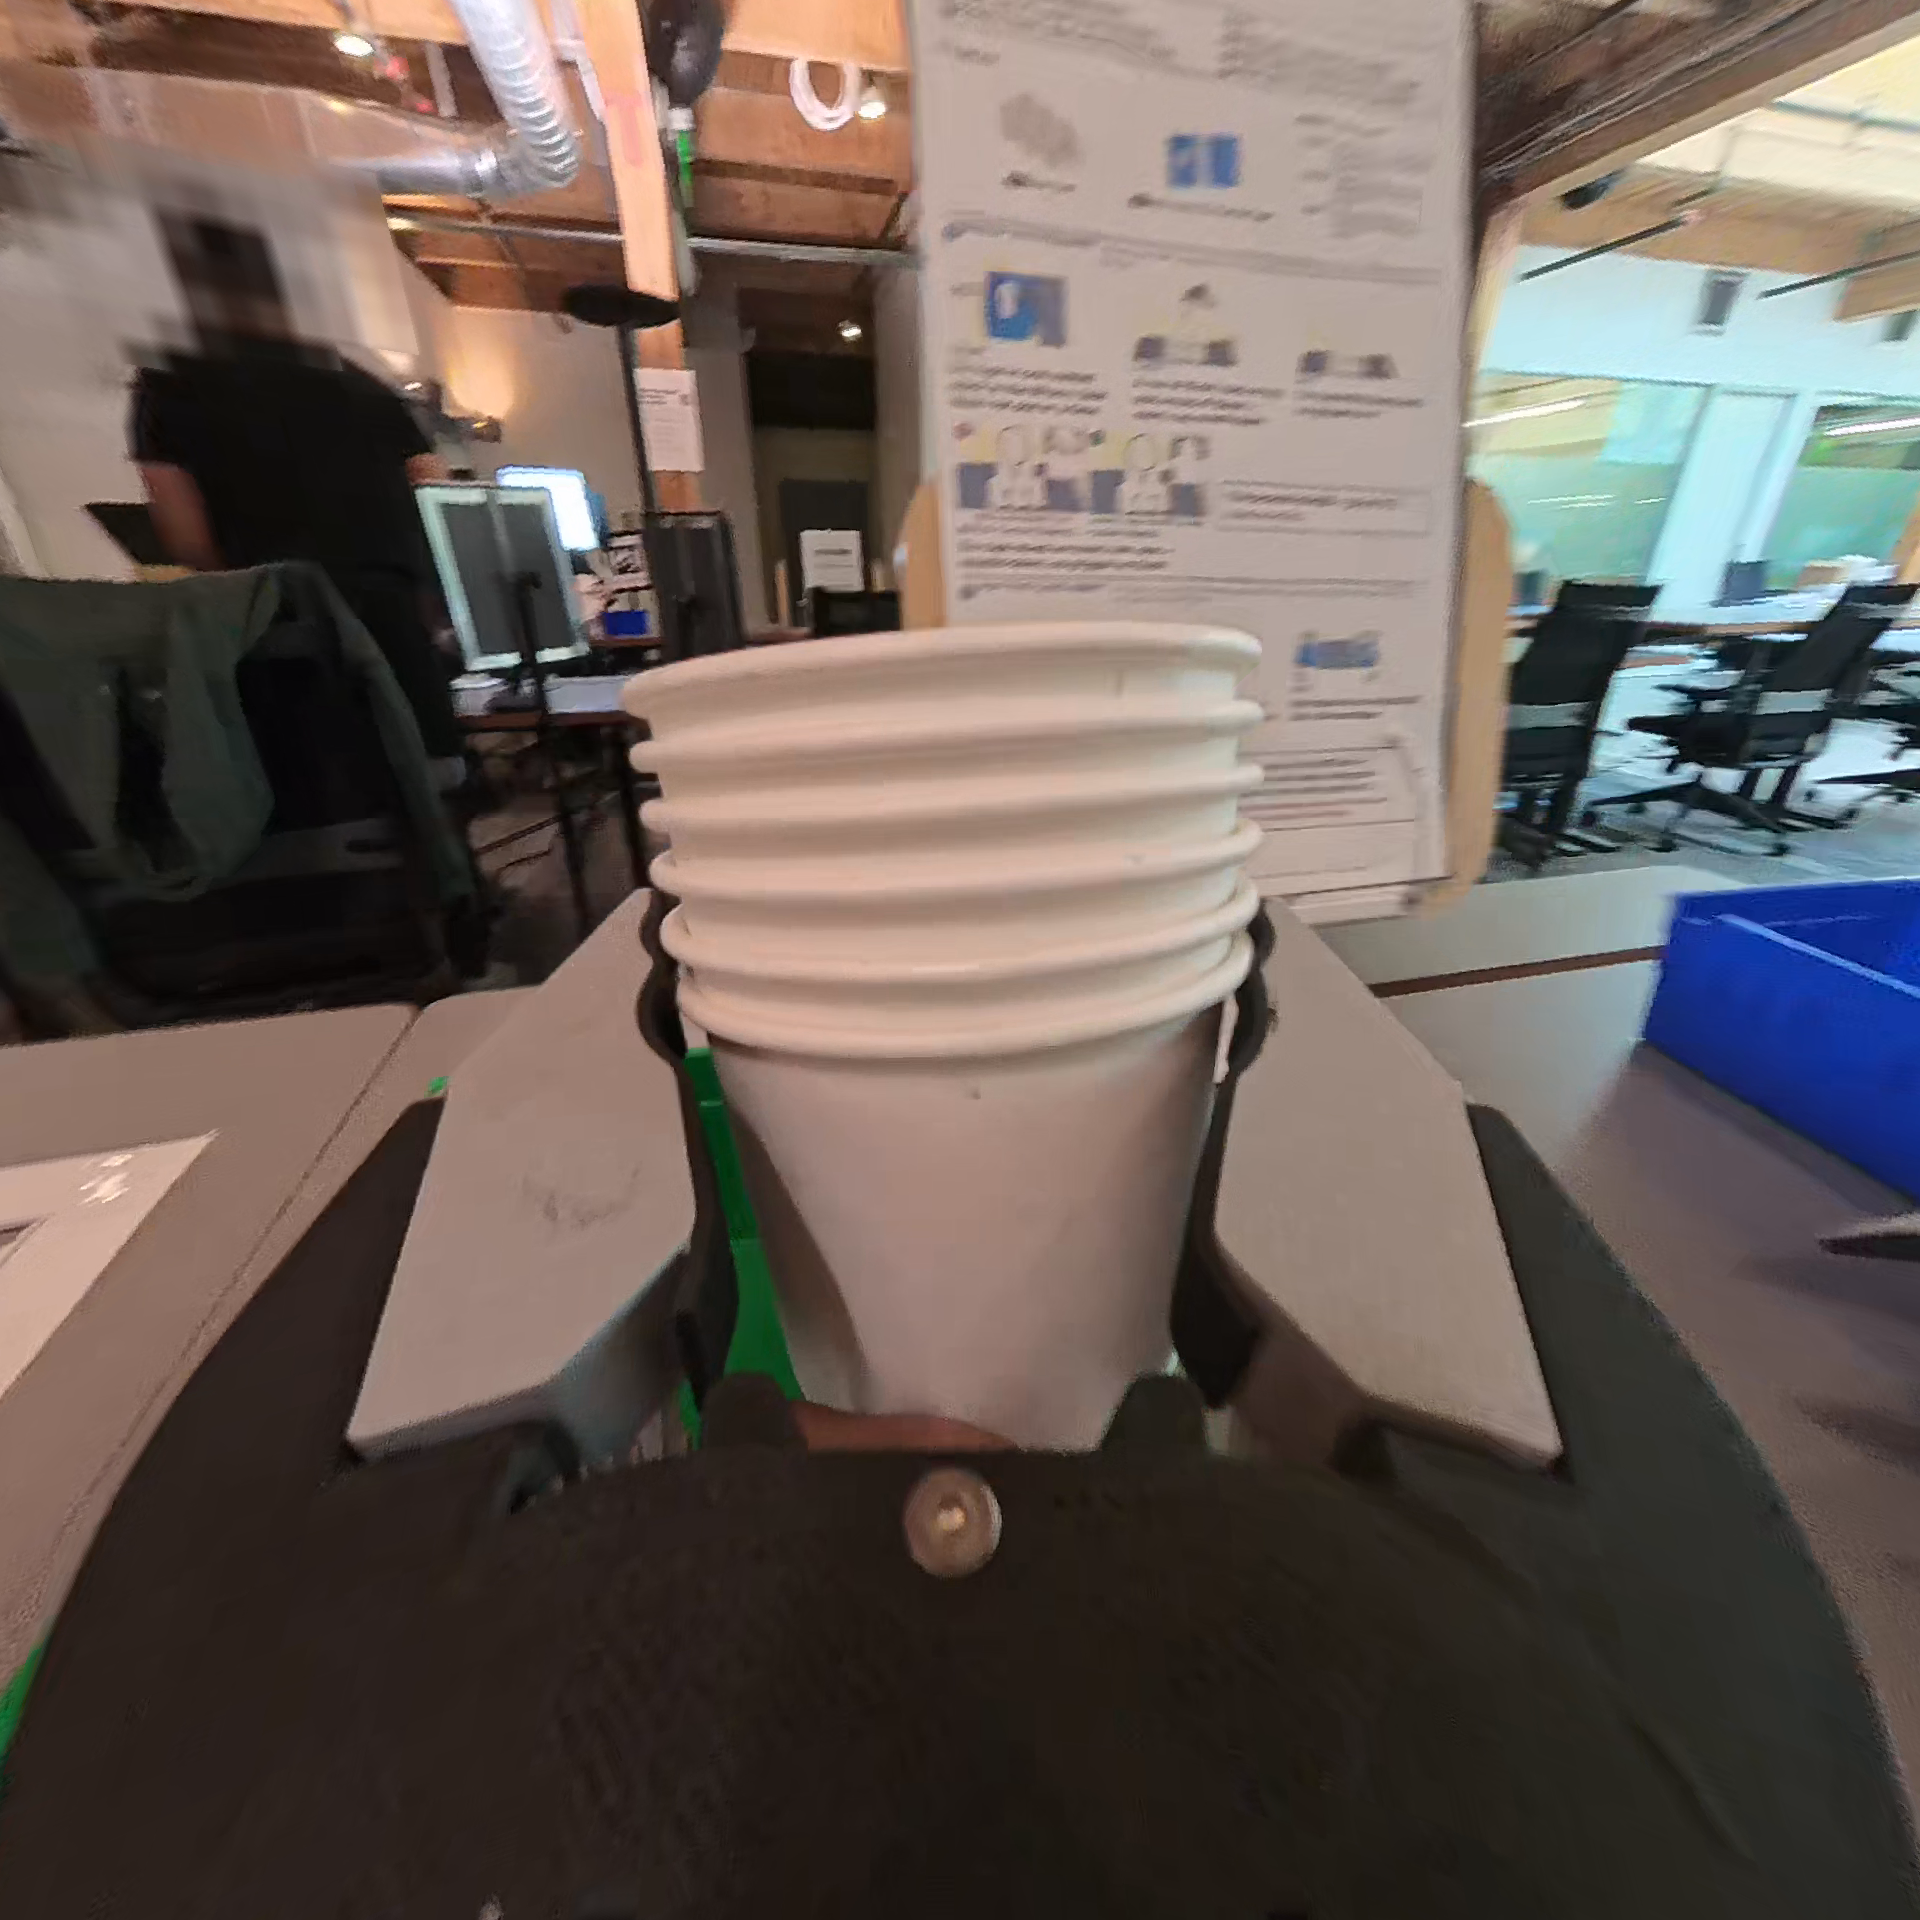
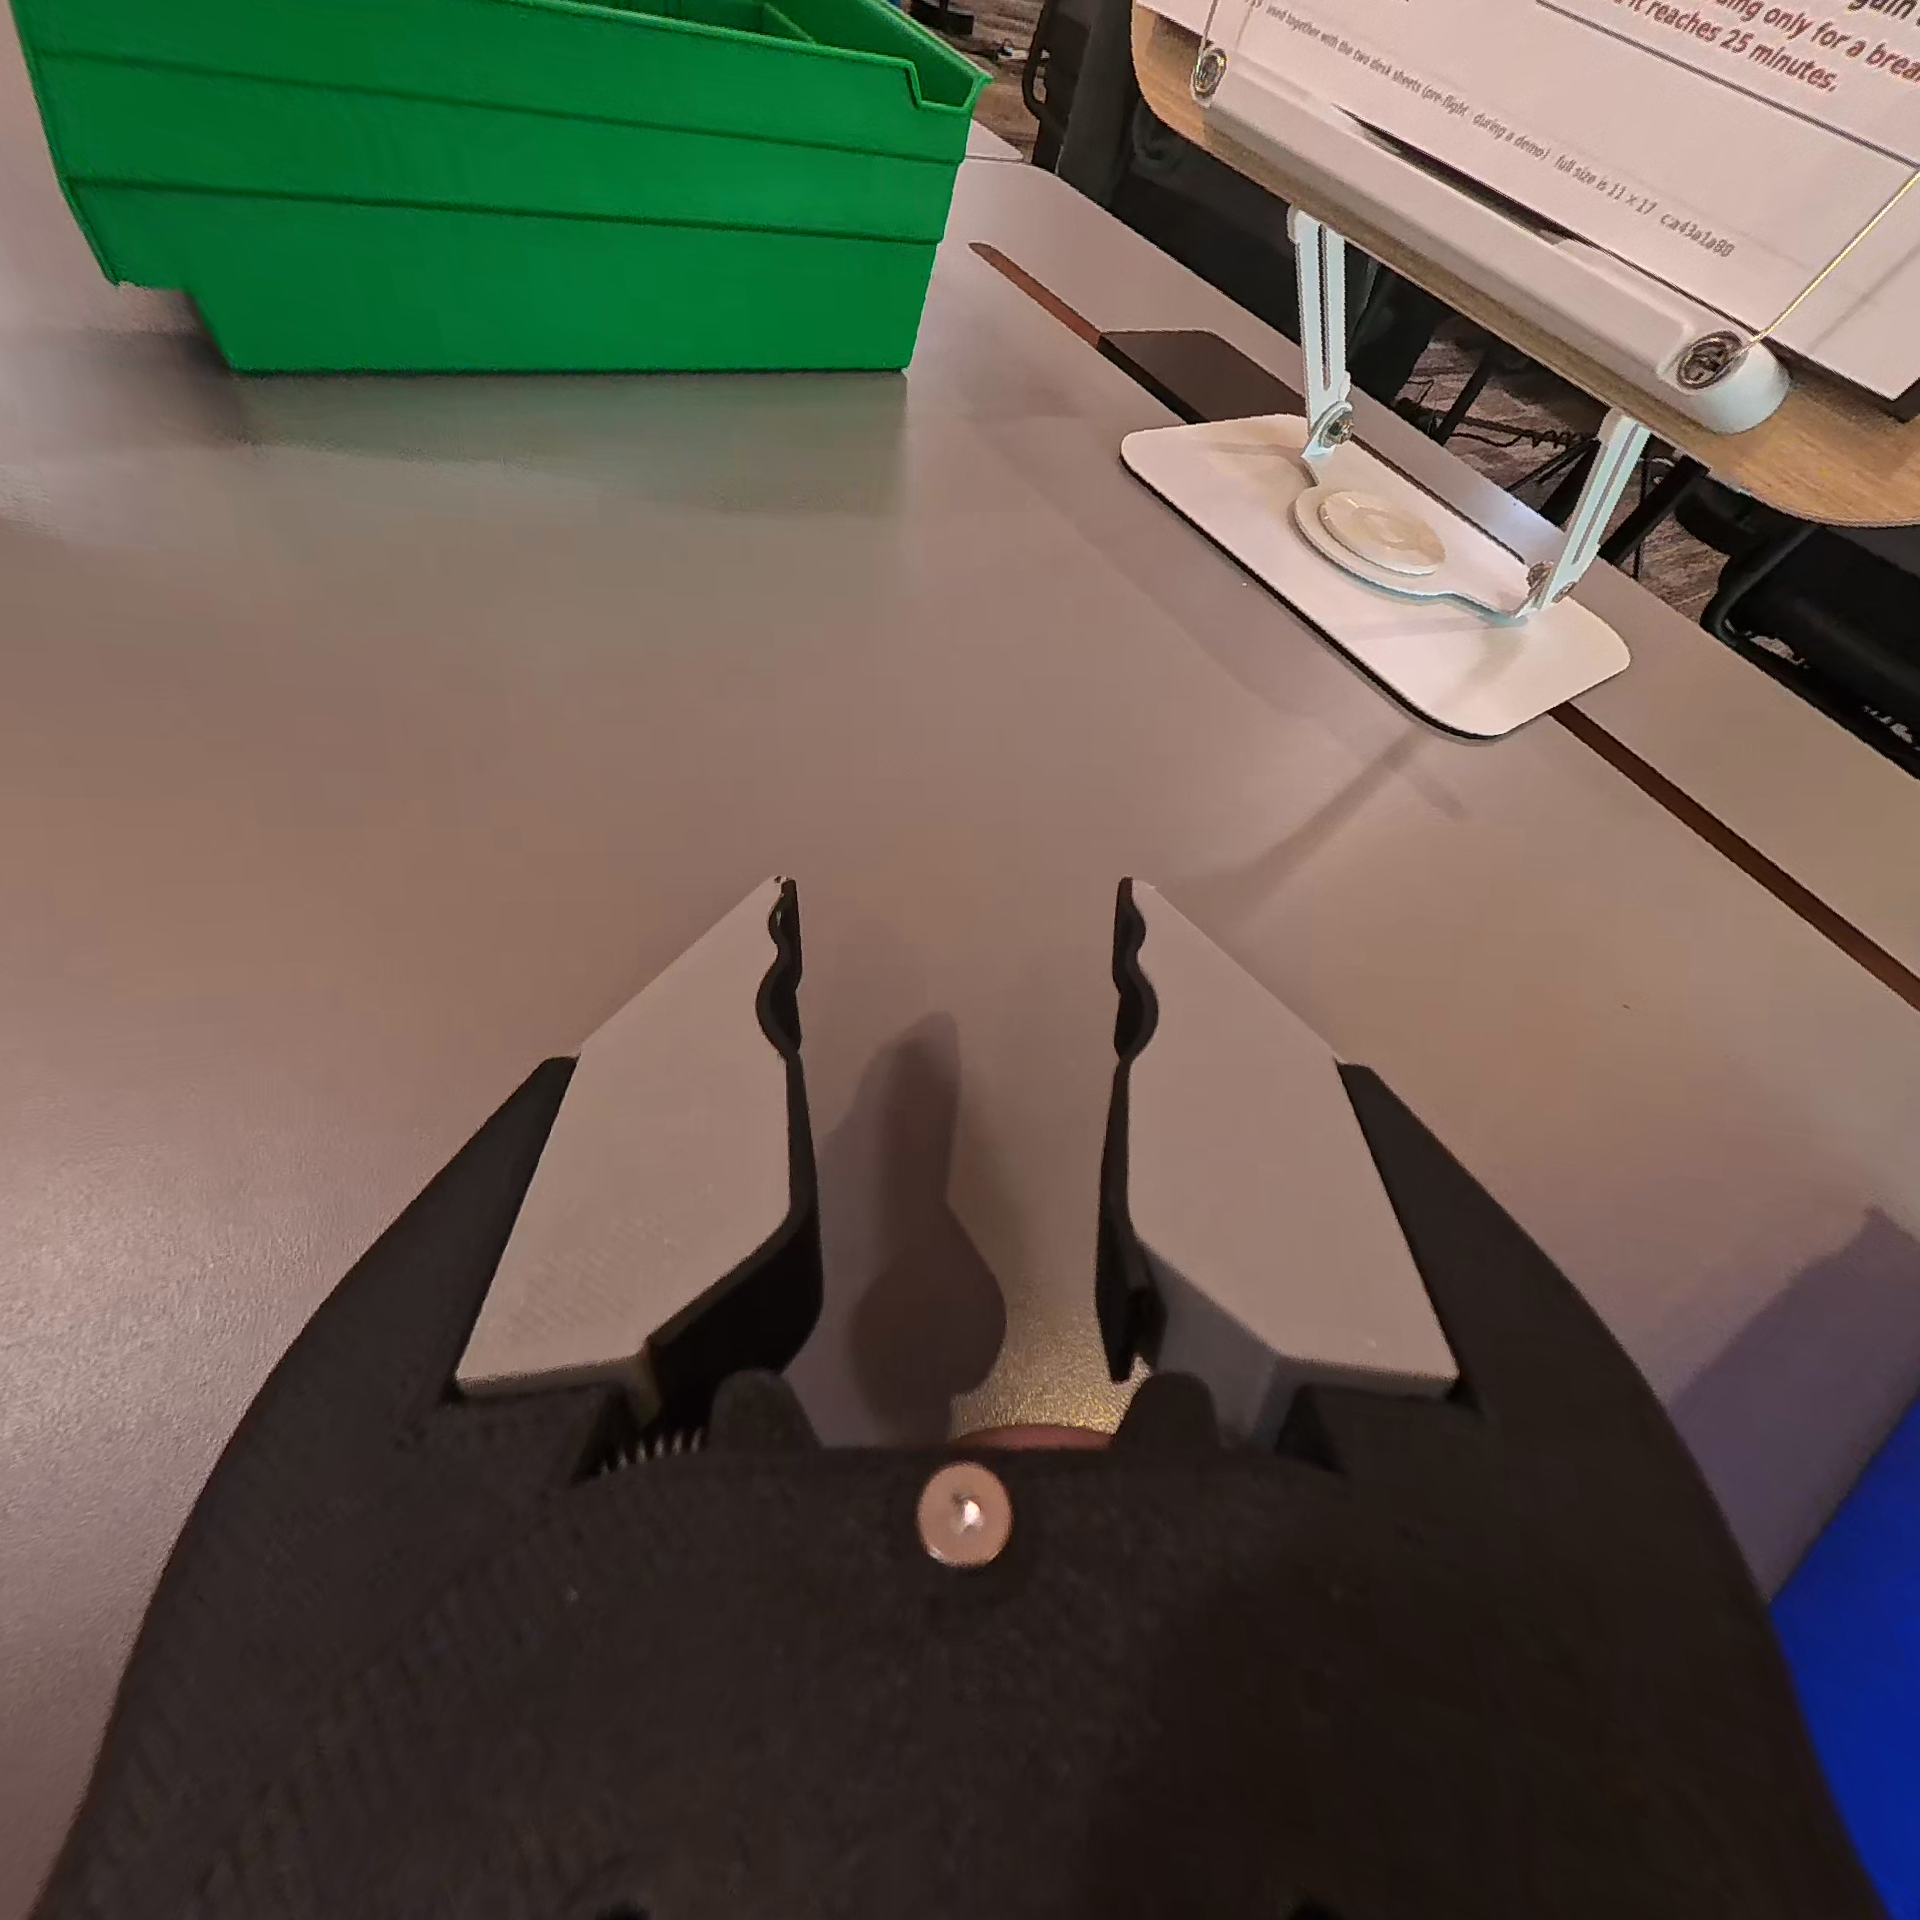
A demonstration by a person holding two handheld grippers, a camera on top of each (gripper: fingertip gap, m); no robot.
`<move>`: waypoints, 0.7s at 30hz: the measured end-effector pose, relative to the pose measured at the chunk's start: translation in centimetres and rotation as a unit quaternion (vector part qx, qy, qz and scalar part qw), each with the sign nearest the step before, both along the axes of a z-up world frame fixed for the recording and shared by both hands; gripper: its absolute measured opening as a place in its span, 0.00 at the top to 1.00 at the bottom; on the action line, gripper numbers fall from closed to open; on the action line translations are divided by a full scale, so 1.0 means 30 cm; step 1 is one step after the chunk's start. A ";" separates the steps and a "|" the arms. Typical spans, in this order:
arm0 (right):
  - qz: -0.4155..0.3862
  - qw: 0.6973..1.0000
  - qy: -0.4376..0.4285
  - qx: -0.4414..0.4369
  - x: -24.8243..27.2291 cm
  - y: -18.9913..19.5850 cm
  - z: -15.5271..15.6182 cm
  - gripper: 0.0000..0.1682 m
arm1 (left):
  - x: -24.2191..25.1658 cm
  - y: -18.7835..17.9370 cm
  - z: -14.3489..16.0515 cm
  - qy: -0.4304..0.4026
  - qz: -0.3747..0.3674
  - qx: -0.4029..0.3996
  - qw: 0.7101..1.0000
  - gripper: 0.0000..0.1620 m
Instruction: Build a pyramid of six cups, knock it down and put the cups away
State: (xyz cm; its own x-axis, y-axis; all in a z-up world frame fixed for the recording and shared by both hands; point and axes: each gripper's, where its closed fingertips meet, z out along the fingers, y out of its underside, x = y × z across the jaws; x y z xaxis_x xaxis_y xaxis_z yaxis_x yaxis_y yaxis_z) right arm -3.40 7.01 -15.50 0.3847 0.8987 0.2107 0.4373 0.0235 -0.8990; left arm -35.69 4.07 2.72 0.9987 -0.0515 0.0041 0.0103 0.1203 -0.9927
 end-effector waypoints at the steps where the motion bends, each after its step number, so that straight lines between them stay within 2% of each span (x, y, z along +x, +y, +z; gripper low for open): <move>1: 0.000 1.000 0.001 0.000 0.001 0.000 0.001 0.66 | 0.054 -0.009 0.029 0.001 -0.026 0.008 1.000 0.34; 4: 0.000 1.000 0.004 -0.001 0.001 0.000 0.004 0.66 | 0.259 -0.035 0.097 -0.013 -0.134 0.035 0.990 0.35; 6: 0.002 1.000 0.006 -0.001 0.002 -0.002 0.006 0.66 | 0.424 -0.046 0.104 -0.026 -0.218 0.041 0.975 0.35; 9: 0.020 0.999 0.028 -0.014 -0.005 -0.021 0.024 0.66 | 0.691 -0.061 0.050 -0.034 -0.348 0.034 0.936 0.35; 13: 0.030 0.996 0.075 -0.032 0.000 -0.033 0.079 0.66 | 0.962 -0.091 -0.054 -0.079 -0.479 0.017 0.874 0.35; 15: 0.033 0.993 0.109 -0.034 0.011 -0.035 0.123 0.68 | 1.054 -0.099 -0.126 -0.081 -0.514 -0.004 0.854 0.35; 18: 0.046 0.986 0.154 -0.039 0.024 -0.050 0.185 0.70 | 1.128 -0.100 -0.245 -0.040 -0.524 -0.042 0.850 0.35; 21: 0.051 0.984 0.166 -0.034 0.031 -0.060 0.205 0.80 | 1.137 -0.098 -0.303 -0.040 -0.526 -0.065 0.847 0.34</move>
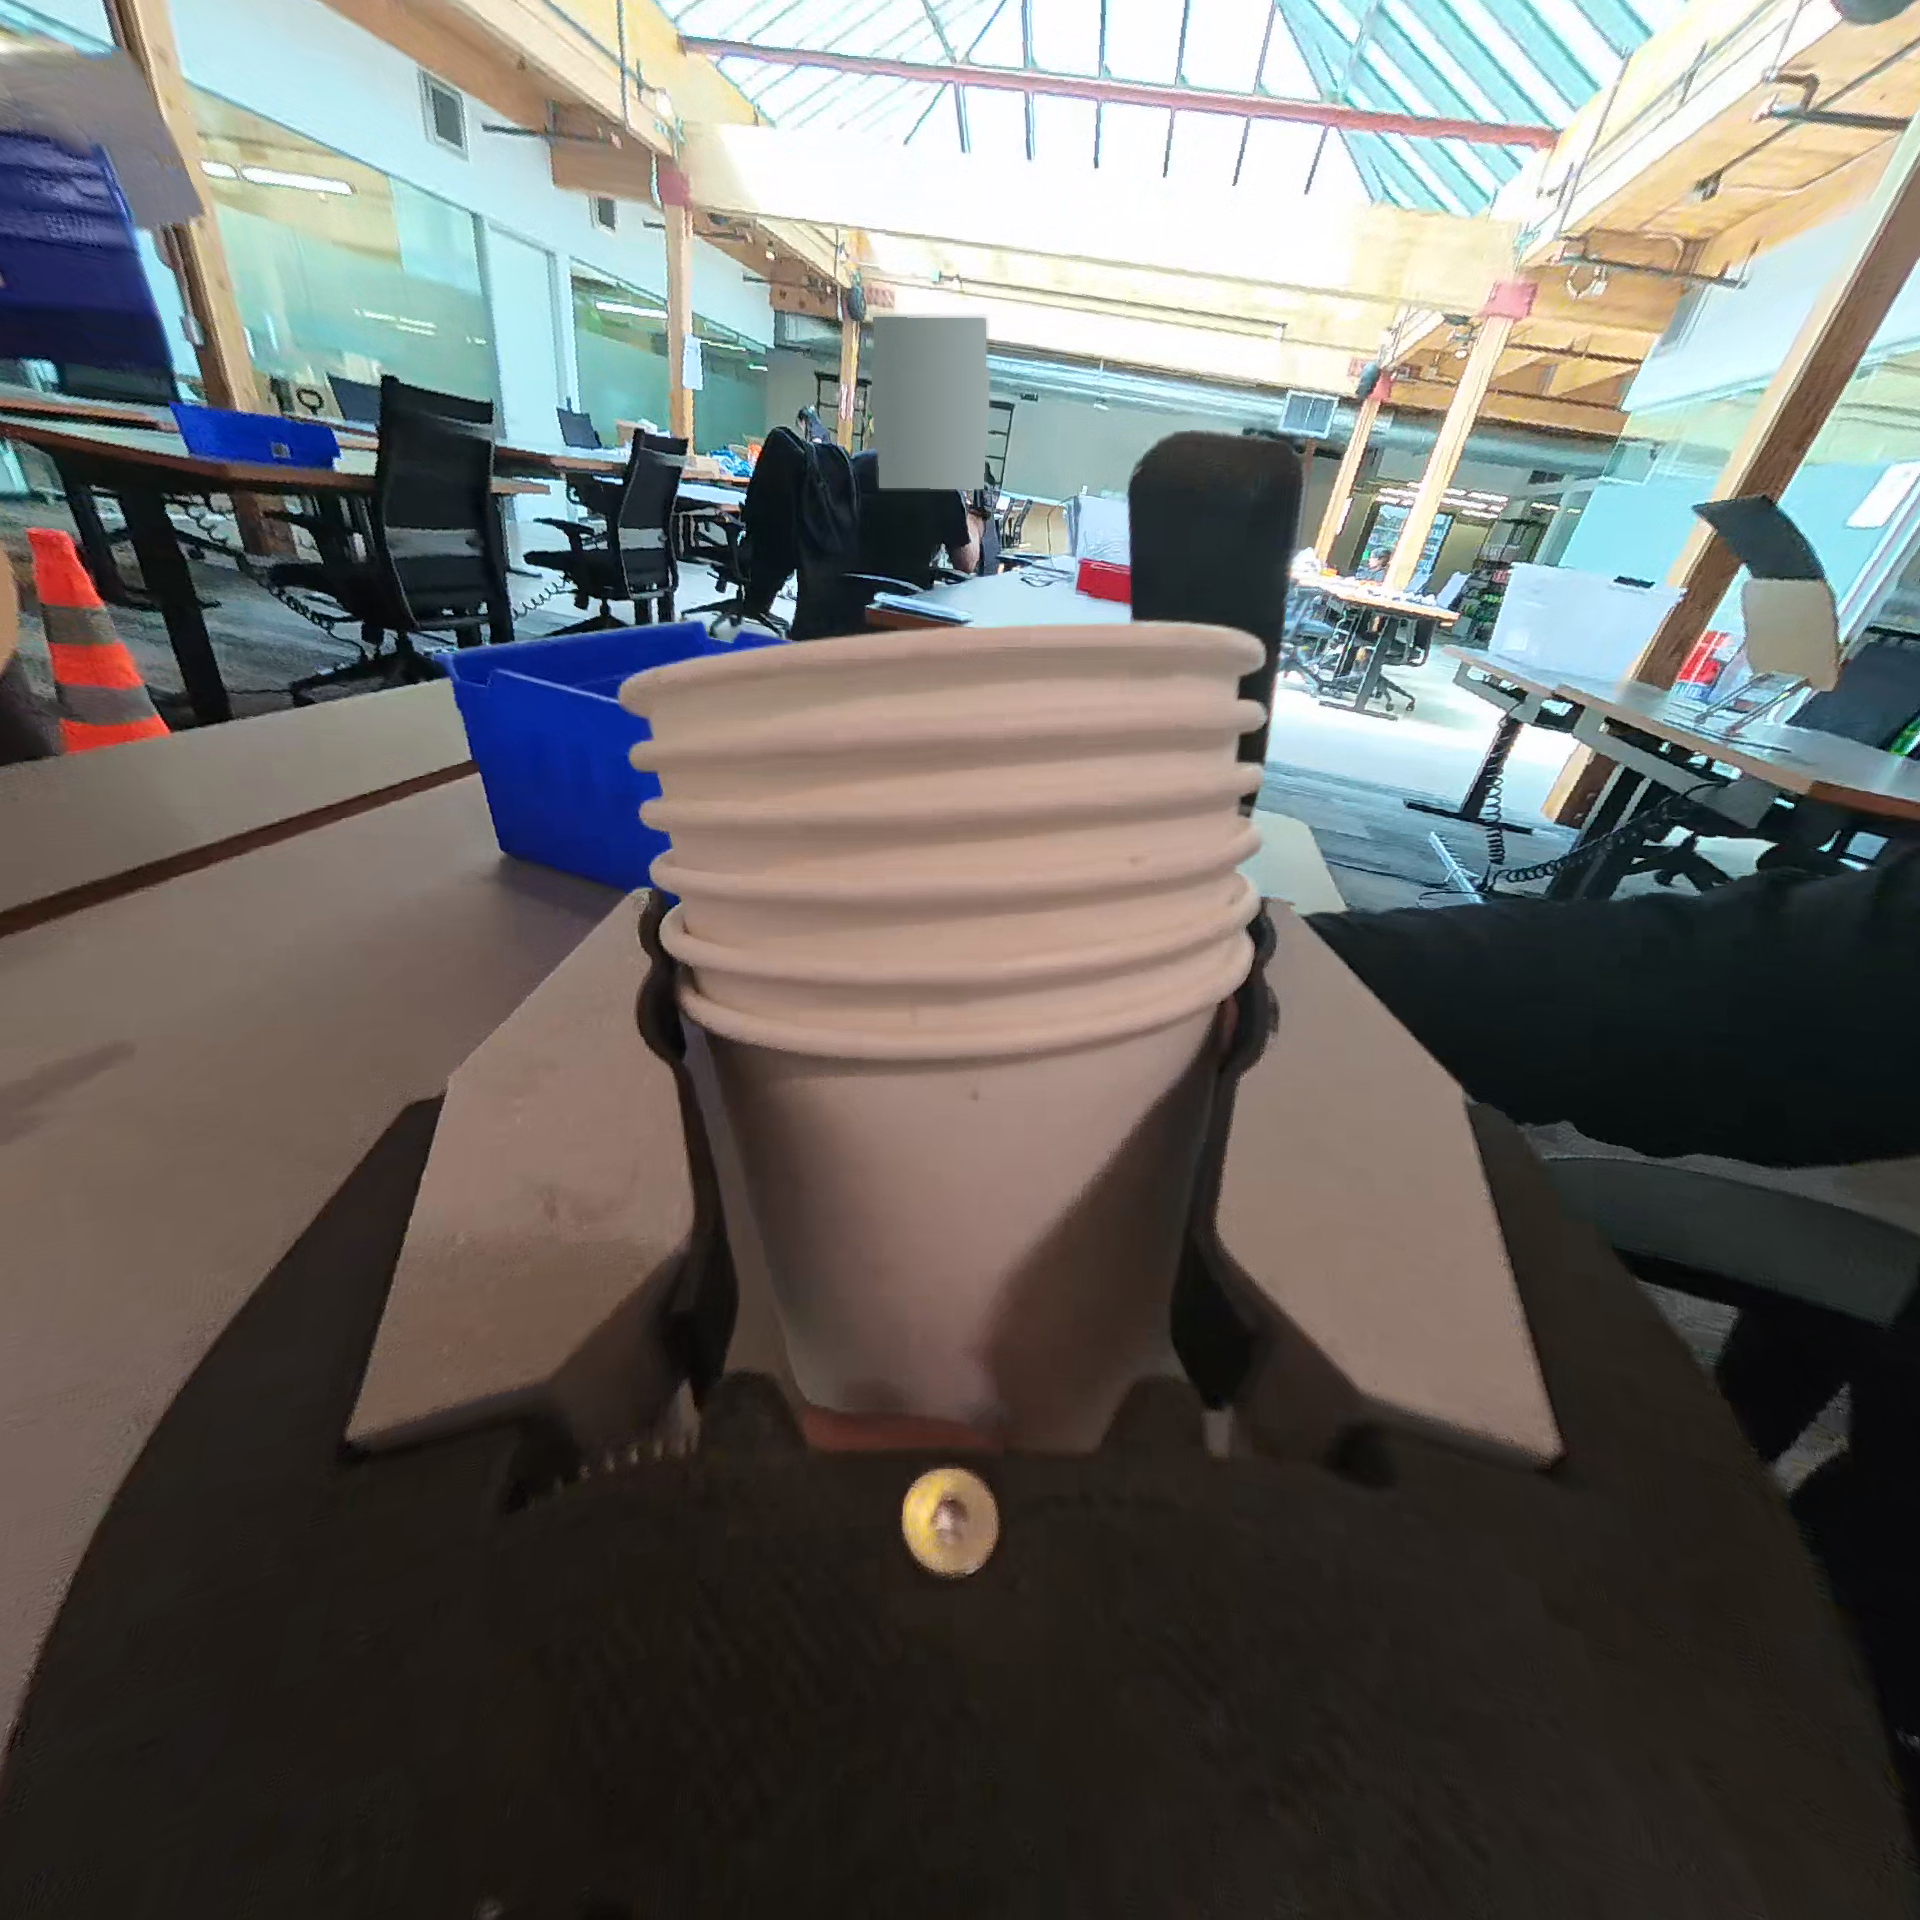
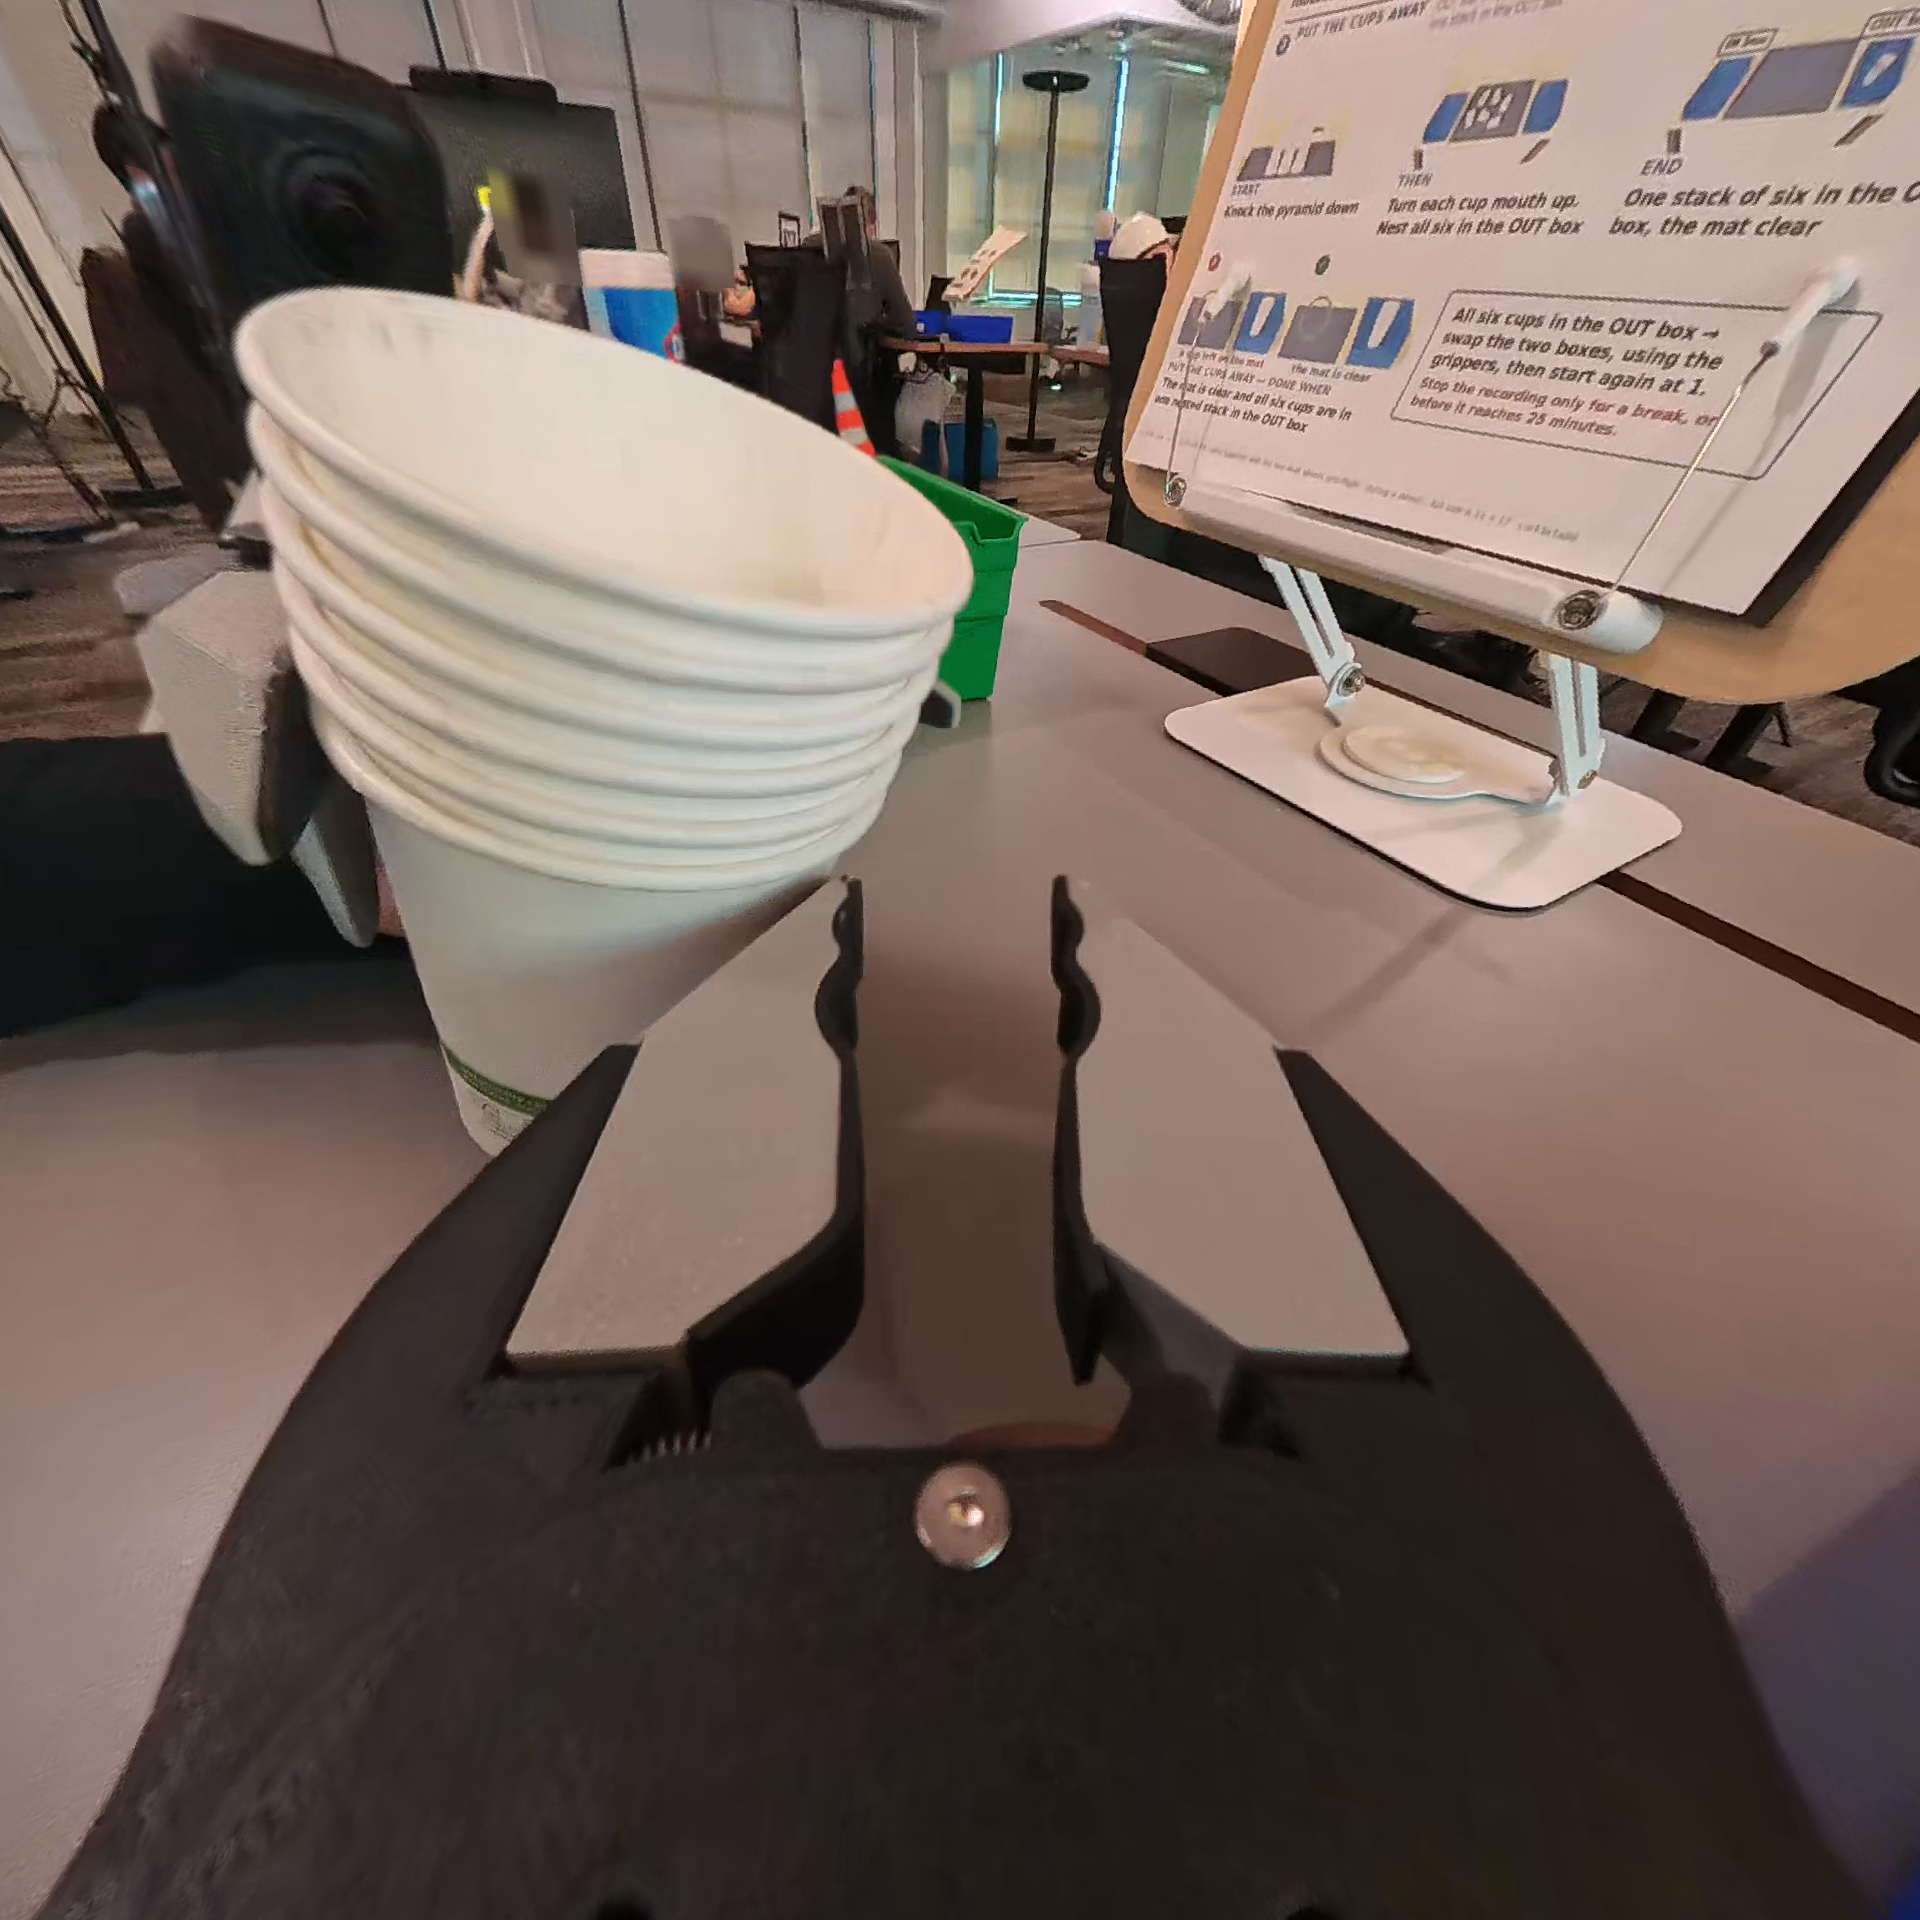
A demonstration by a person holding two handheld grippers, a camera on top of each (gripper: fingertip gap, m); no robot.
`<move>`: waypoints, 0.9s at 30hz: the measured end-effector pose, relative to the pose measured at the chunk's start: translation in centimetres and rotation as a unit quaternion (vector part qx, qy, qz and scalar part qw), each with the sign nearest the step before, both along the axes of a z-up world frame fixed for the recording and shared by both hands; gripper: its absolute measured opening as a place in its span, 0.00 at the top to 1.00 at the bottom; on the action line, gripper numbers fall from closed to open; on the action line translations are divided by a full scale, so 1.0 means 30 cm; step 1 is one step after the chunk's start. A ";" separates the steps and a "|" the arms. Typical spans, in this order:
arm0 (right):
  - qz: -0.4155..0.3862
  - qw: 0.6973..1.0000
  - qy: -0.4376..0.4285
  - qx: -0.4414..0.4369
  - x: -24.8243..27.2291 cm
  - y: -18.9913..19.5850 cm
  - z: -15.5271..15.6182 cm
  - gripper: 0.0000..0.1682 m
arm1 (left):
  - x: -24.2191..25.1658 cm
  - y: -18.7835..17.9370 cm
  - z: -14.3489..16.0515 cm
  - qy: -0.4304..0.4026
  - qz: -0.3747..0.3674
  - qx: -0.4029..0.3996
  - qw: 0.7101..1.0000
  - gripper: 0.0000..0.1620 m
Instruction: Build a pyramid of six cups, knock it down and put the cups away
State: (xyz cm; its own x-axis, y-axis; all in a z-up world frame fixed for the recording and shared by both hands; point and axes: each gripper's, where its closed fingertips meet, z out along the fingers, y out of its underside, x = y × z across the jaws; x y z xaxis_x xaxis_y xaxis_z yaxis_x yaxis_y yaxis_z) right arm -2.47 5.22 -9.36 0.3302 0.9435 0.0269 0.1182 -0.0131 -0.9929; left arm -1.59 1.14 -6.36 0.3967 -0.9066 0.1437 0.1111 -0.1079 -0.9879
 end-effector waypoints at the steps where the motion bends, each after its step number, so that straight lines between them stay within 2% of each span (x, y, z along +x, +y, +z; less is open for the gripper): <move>1: 0.000 1.000 -0.003 0.003 0.000 -0.001 -0.003 0.82 | 0.001 0.000 -0.007 -0.002 -0.003 -0.006 1.000 0.34; 10: -0.027 0.999 -0.019 0.006 0.004 0.025 -0.025 0.97 | -0.006 0.045 -0.116 0.048 0.015 -0.052 0.997 0.33; 14: -0.036 0.999 -0.006 0.003 0.020 0.040 -0.010 0.94 | -0.001 0.055 -0.162 0.093 0.031 -0.041 0.994 0.32; 17: -0.040 0.999 -0.006 -0.018 0.025 0.053 -0.021 0.91 | -0.001 0.062 -0.161 0.098 0.043 -0.033 0.994 0.32; 27: -0.044 0.997 -0.057 -0.017 0.001 0.054 -0.088 0.91 | -0.071 0.131 -0.170 0.146 0.124 0.008 0.981 0.32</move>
